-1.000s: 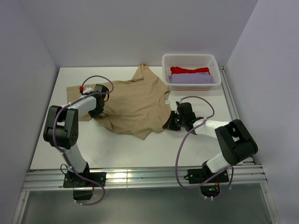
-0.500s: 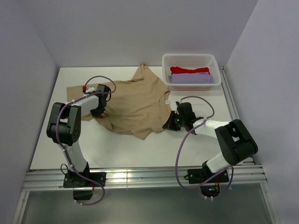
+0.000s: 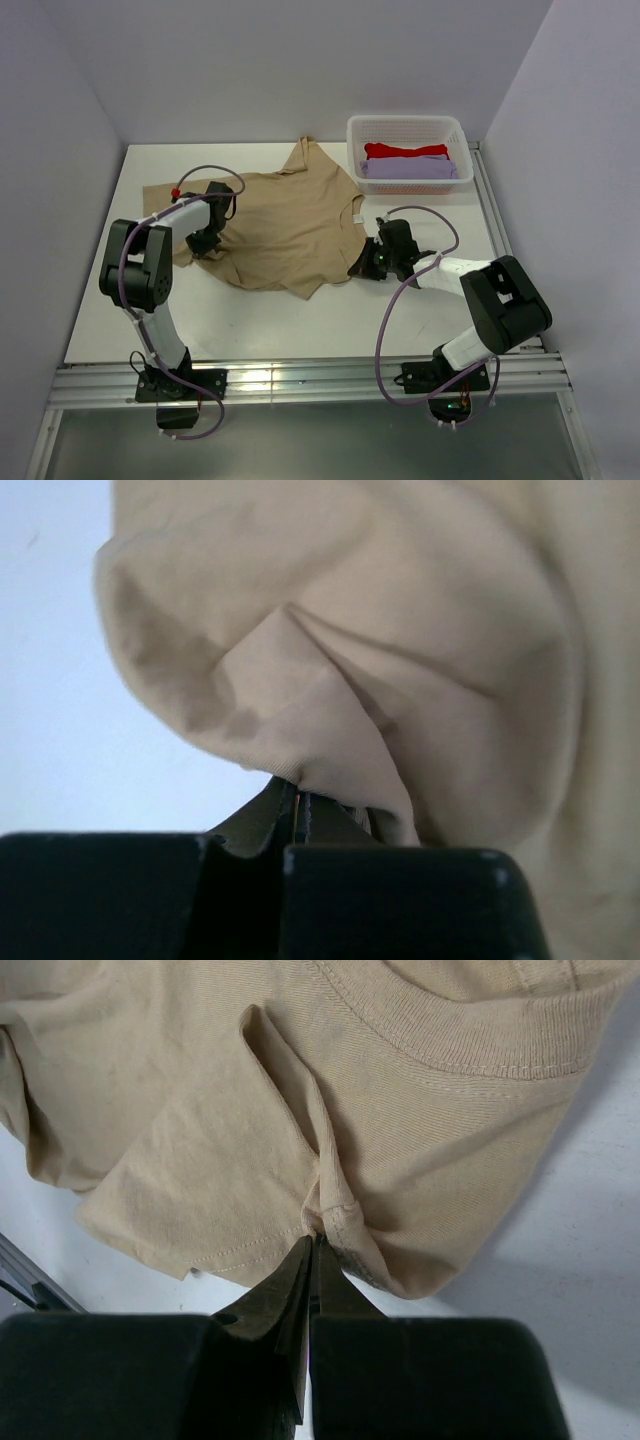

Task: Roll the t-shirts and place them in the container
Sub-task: Flatten the tshirt

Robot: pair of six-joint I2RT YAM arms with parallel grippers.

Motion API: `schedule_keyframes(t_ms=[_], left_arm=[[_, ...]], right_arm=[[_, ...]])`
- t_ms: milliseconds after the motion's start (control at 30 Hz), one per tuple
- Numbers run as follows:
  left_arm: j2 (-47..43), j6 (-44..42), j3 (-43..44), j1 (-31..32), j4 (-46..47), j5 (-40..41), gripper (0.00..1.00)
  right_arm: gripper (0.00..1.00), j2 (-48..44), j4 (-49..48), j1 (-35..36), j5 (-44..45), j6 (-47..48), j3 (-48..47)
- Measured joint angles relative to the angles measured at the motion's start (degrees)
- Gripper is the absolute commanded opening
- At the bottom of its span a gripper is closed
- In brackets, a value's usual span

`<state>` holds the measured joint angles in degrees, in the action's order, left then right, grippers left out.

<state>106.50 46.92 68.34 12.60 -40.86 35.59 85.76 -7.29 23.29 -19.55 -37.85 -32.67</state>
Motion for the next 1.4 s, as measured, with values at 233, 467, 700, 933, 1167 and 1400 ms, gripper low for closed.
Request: schedule_keyframes(t_ms=[233, 467, 700, 933, 1167, 1400], left_arm=[[-1.81, 5.18, -0.39, 0.98, -10.99, 0.04, 0.0], [-8.0, 8.5, -4.48, 3.41, -18.99, -1.68, 0.0], [-12.96, 11.41, -4.33, 5.05, -26.56, -1.81, 0.06], [-13.92, 13.11, -4.35, 5.22, -32.72, -1.31, 0.16], [-17.44, 14.34, -5.79, 5.4, -34.23, -1.42, 0.34], [-30.29, 15.72, -6.36, 5.4, -34.6, -2.1, 0.44]], right_arm=[[0.0, 0.0, 0.0, 0.0, -0.04, 0.0, 0.0], [0.0, 0.0, -0.02, 0.0, -0.61, -0.02, 0.0], [0.0, 0.0, -0.02, 0.0, -1.14, -0.02, 0.0], [0.0, 0.0, -0.09, 0.0, -1.27, -0.04, 0.0], [0.0, 0.0, -0.44, 0.17, -1.49, -0.04, 0.0], [0.0, 0.0, -0.46, 0.37, -1.46, -0.04, 0.0]])
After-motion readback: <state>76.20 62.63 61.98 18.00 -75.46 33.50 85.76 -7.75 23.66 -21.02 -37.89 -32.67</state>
